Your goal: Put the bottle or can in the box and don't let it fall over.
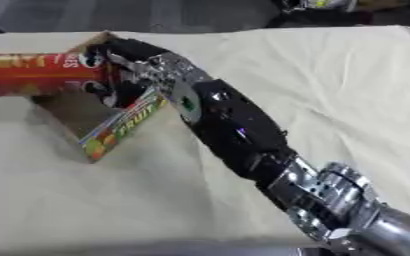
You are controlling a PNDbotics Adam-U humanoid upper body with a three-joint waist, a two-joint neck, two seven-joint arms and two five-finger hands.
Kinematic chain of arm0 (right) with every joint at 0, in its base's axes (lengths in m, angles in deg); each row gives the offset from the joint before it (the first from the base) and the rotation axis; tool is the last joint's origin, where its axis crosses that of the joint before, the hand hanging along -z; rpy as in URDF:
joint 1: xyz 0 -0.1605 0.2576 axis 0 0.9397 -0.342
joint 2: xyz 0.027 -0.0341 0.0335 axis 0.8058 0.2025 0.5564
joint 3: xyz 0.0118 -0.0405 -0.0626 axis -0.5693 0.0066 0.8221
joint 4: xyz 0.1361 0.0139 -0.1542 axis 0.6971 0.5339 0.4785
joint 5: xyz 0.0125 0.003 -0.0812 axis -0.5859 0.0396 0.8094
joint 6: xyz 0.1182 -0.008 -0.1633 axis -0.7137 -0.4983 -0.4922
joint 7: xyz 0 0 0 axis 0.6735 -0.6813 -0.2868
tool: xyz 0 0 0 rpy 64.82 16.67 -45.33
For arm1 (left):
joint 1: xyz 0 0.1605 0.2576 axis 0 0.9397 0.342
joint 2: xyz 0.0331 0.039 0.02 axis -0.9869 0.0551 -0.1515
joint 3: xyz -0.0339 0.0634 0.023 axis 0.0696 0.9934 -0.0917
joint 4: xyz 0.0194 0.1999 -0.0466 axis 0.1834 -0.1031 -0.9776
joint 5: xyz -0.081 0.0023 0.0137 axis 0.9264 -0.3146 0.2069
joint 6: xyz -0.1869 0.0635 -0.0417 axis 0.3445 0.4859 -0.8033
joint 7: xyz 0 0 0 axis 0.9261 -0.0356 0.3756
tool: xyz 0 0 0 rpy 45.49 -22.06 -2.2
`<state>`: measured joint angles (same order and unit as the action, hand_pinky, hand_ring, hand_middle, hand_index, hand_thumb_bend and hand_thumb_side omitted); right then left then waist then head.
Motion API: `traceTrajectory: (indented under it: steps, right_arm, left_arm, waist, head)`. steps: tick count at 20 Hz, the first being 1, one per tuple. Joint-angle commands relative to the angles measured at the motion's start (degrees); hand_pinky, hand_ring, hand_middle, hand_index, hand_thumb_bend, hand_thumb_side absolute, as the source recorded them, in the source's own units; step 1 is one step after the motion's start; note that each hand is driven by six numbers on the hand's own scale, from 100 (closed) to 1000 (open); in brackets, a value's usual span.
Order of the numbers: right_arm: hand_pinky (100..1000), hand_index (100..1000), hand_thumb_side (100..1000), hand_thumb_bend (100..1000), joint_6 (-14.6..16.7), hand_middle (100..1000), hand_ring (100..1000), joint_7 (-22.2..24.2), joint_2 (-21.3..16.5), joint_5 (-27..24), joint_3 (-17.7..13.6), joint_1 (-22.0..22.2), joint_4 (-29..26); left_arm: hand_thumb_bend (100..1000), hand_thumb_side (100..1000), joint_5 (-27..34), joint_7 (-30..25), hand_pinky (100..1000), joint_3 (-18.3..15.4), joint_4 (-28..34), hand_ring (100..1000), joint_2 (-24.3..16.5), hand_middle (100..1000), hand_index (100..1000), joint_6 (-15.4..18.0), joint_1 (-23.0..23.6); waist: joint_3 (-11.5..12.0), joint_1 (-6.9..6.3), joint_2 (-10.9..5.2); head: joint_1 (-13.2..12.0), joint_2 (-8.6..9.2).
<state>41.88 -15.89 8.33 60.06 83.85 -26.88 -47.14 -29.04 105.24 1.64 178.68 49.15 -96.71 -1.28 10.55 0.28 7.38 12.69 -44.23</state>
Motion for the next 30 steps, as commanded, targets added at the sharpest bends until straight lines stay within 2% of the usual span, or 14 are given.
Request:
traceTrajectory:
  steps: [1, 3, 4, 6, 7, 11, 13, 14, 15, 16, 21, 24, 29, 30]
  right_arm:
    - [974, 1000, 598, 100, -1.79, 1000, 1000, -1.35, 0.08, 0.78, -0.89, -1.61, -1.25]
    - [983, 1000, 575, 100, -2.26, 1000, 1000, -1.38, 0.24, 1.57, -1.11, -1.66, -0.50]
    - [983, 1000, 535, 100, -2.21, 1000, 1000, -1.16, 0.20, 2.04, -1.20, -1.67, -0.24]
    - [983, 1000, 193, 100, -2.24, 1000, 1000, -0.80, 0.10, 2.91, -1.48, -1.66, -0.03]
    - [982, 1000, 100, 100, -2.34, 1000, 1000, -0.51, 0.11, 3.14, -1.60, -1.63, 0.06]
    - [969, 1000, 100, 100, -2.93, 1000, 1000, 0.21, 0.09, 2.56, -2.00, -1.53, -0.32]
    - [916, 1000, 113, 100, -3.60, 1000, 1000, -0.22, -0.25, 1.62, -2.20, -1.39, -1.26]
    - [898, 1000, 244, 100, -4.04, 1000, 1000, -0.58, -0.57, 0.36, -2.40, -1.28, -2.24]
    - [875, 1000, 508, 100, -4.38, 1000, 1000, -0.91, -1.04, -1.62, -2.56, -1.17, -3.59]
    - [857, 1000, 530, 100, -4.49, 1000, 1000, -1.14, -1.82, -4.38, -2.68, -1.00, -5.45]
    - [817, 1000, 518, 100, -4.78, 1000, 1000, -0.05, -8.86, -19.55, -2.71, 0.73, -15.74]
    - [811, 1000, 530, 100, -6.08, 1000, 1000, -0.03, -13.39, -25.67, -3.16, 2.78, -19.89]
    - [799, 1000, 490, 100, -7.49, 1000, 1000, -1.23, -21.09, -34.66, -4.82, 8.30, -25.74]
    - [791, 1000, 549, 100, -7.77, 1000, 1000, -1.73, -22.60, -36.22, -5.21, 9.43, -26.76]
  left_arm:
    - [333, 649, -0.11, -0.03, 461, -0.64, 0.74, 863, -1.56, 926, 701, -0.10, -0.39]
    - [334, 649, -0.12, -0.04, 461, -0.64, 0.73, 863, -1.57, 926, 700, -0.12, -0.36]
    - [334, 648, -0.13, -0.01, 461, -0.68, 0.72, 862, -1.58, 925, 700, -0.13, -0.33]
    - [335, 647, -0.10, 0.04, 461, -0.72, 0.71, 862, -1.59, 924, 700, -0.12, -0.25]
    - [335, 647, -0.08, 0.04, 461, -0.72, 0.71, 862, -1.58, 924, 700, -0.12, -0.23]
    - [336, 646, -0.08, 0.07, 461, -0.73, 0.71, 862, -1.60, 924, 700, -0.13, -0.22]
    - [337, 647, -0.11, 0.15, 461, -0.81, 0.71, 861, -1.62, 922, 699, -0.16, -0.13]
    - [337, 647, -0.12, 0.21, 461, -0.85, 0.71, 861, -1.63, 922, 699, -0.17, -0.06]
    - [337, 647, -0.13, 0.28, 461, -0.87, 0.74, 861, -1.65, 922, 699, -0.17, 0.00]
    - [337, 648, -0.16, 0.34, 461, -0.90, 0.77, 861, -1.68, 922, 700, -0.17, 0.05]
    - [339, 645, -0.48, 0.59, 461, -1.02, 0.94, 861, -1.86, 922, 700, -0.29, 0.38]
    - [341, 644, -0.62, 0.71, 461, -1.14, 1.04, 861, -1.85, 921, 700, -0.39, 0.59]
    - [341, 643, -0.91, 0.84, 461, -1.26, 1.36, 860, -1.73, 921, 700, -0.48, 0.77]
    - [368, 642, -0.99, 0.87, 460, -1.27, 1.45, 860, -1.67, 921, 700, -0.47, 0.75]
  waist:
    - [-0.02, 0.01, -1.66]
    - [0.00, 0.03, -1.64]
    - [0.01, 0.04, -1.64]
    - [0.00, 0.05, -1.65]
    - [0.00, 0.04, -1.65]
    - [-0.09, -0.04, -1.69]
    - [-0.24, -0.09, -1.74]
    - [-0.35, -0.11, -1.77]
    - [-0.48, -0.11, -1.81]
    - [-0.64, -0.10, -1.85]
    - [-1.45, -0.16, -2.04]
    - [-1.93, -0.39, -2.17]
    - [-2.79, -0.73, -2.23]
    - [-2.95, -0.80, -2.23]
  head:
    - [0.04, 0.11]
    - [0.08, 0.11]
    - [0.04, 0.11]
    - [-0.02, 0.11]
    - [-0.03, 0.11]
    - [-0.02, 0.11]
    - [-0.13, 0.11]
    - [-0.21, 0.11]
    - [-0.31, 0.11]
    - [-0.42, 0.11]
    - [-1.11, 0.11]
    - [-1.56, 0.11]
    - [-2.39, 0.11]
    - [-2.55, 0.11]
